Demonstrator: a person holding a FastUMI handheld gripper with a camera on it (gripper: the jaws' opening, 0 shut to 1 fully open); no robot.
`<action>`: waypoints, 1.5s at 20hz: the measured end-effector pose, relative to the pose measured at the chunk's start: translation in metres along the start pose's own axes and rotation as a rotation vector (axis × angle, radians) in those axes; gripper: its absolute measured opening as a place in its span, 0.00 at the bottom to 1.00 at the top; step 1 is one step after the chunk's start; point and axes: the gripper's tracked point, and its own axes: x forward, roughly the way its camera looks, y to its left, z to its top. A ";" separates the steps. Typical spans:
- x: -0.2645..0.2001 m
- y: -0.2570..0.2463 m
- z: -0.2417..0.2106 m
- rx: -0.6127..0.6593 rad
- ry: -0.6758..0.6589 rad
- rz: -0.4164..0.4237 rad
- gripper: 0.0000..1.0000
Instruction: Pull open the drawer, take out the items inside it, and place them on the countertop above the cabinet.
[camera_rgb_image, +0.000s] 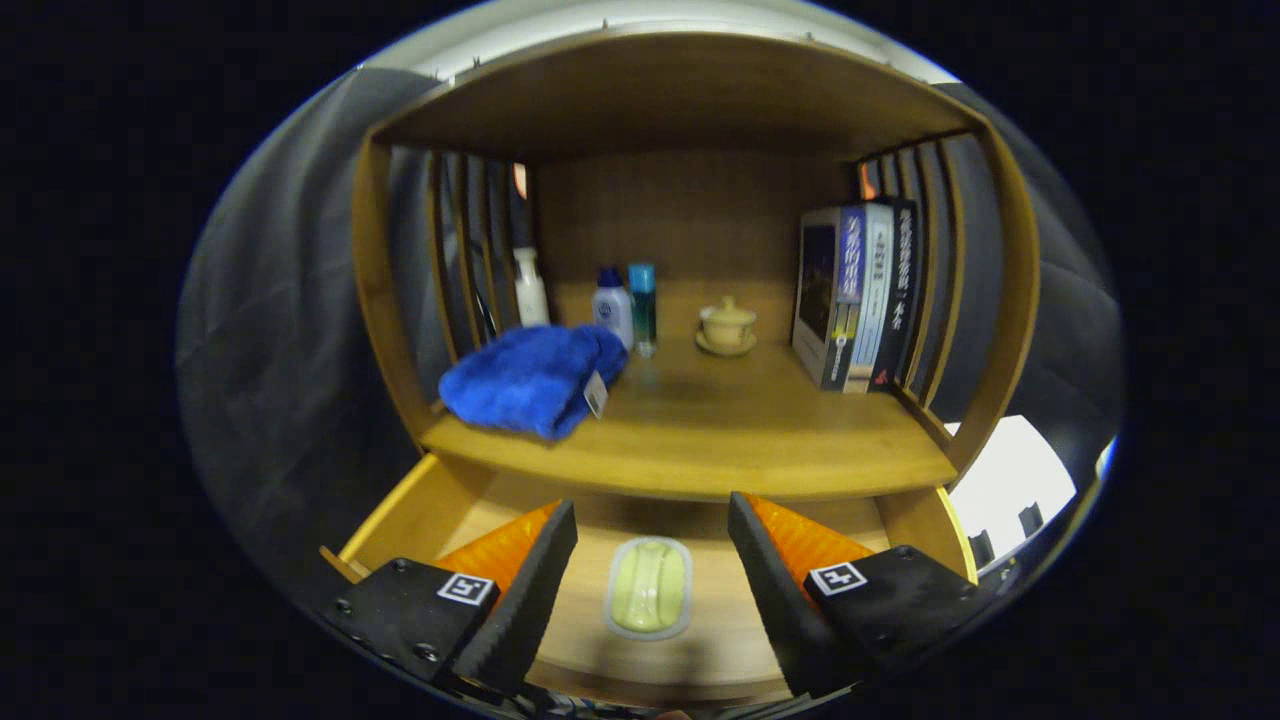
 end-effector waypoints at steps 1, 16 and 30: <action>0.012 0.000 -0.012 -0.003 0.068 -0.003 0.99; 0.073 -0.002 -0.106 0.062 0.546 -0.018 0.67; 0.017 0.002 -0.029 0.110 0.365 0.037 0.21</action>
